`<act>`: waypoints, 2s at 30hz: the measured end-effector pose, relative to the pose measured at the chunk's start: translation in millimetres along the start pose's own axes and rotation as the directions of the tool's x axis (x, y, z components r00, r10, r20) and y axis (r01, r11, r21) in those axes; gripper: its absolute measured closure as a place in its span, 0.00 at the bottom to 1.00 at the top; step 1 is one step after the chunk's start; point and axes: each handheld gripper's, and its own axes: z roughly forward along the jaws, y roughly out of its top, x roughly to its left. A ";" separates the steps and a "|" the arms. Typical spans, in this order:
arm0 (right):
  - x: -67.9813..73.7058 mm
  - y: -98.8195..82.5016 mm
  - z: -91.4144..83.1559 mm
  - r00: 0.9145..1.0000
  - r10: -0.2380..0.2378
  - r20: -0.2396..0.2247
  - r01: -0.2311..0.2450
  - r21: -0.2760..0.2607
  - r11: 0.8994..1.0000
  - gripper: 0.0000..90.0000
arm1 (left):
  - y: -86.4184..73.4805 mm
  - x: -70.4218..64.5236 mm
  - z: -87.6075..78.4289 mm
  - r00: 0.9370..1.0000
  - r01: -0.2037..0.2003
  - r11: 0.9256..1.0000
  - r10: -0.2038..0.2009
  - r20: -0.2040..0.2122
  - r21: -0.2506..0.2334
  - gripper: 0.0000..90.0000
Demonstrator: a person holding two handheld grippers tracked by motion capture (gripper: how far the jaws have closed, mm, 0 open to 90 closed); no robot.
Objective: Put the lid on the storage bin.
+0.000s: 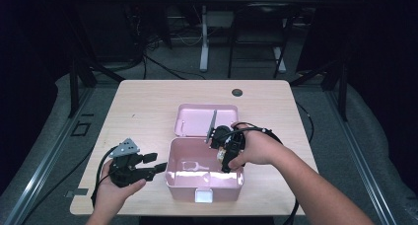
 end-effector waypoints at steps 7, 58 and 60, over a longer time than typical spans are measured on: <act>2.1 0.7 5.3 0.999 -0.050 -0.006 0.050 0.005 0.999 0.22 | 0.0 -0.3 0.1 1.000 0.000 1.000 0.000 0.001 -0.001 0.51; 3.0 2.1 46.4 0.983 -0.183 -0.029 0.184 0.064 0.981 0.22 | -0.2 -2.0 2.4 1.000 -0.003 1.000 0.002 0.014 0.016 0.52; 3.1 1.6 49.4 0.984 -0.177 -0.034 0.179 0.066 0.982 0.22 | -0.2 -2.0 2.5 1.000 -0.002 1.000 0.002 0.014 0.016 0.52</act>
